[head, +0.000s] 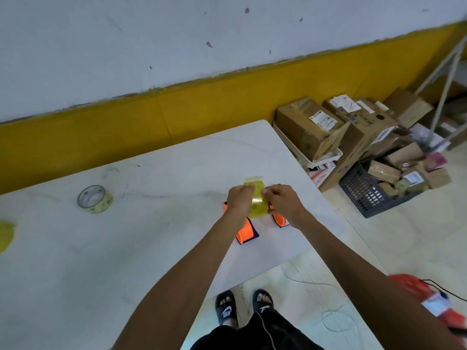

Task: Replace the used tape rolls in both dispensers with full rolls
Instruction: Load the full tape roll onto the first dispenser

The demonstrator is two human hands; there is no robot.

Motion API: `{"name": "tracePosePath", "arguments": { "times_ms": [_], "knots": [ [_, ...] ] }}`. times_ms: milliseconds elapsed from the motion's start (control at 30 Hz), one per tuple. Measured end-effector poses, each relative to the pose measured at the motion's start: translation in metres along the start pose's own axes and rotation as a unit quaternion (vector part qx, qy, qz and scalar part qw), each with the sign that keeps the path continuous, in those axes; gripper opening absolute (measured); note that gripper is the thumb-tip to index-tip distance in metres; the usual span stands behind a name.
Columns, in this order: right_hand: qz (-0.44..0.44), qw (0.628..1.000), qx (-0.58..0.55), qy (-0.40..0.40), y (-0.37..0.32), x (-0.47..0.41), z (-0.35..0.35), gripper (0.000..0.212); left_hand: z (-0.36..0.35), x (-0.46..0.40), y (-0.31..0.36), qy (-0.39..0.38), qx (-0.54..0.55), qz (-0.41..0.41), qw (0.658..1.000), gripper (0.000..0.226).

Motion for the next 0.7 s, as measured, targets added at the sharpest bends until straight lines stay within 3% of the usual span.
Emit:
{"name": "tracePosePath", "arguments": {
  "times_ms": [200, 700],
  "knots": [
    [0.000, 0.998, 0.059, -0.020, 0.014, -0.010, 0.005, 0.029, -0.007, -0.013, -0.019, -0.005, -0.003, 0.030, 1.000, 0.018],
    [-0.001, 0.983, 0.150, -0.109, 0.053, -0.046, 0.005, 0.032, -0.016, -0.023, -0.064, 0.129, -0.021, 0.051, 0.990, 0.029]
  ]
}}
Point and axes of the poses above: each hand's wrist, its own x-axis away from the middle knuckle, its own z-axis out of the back of the hand, y = z × x, the point moved 5 cm from there along -x, towards the middle knuckle
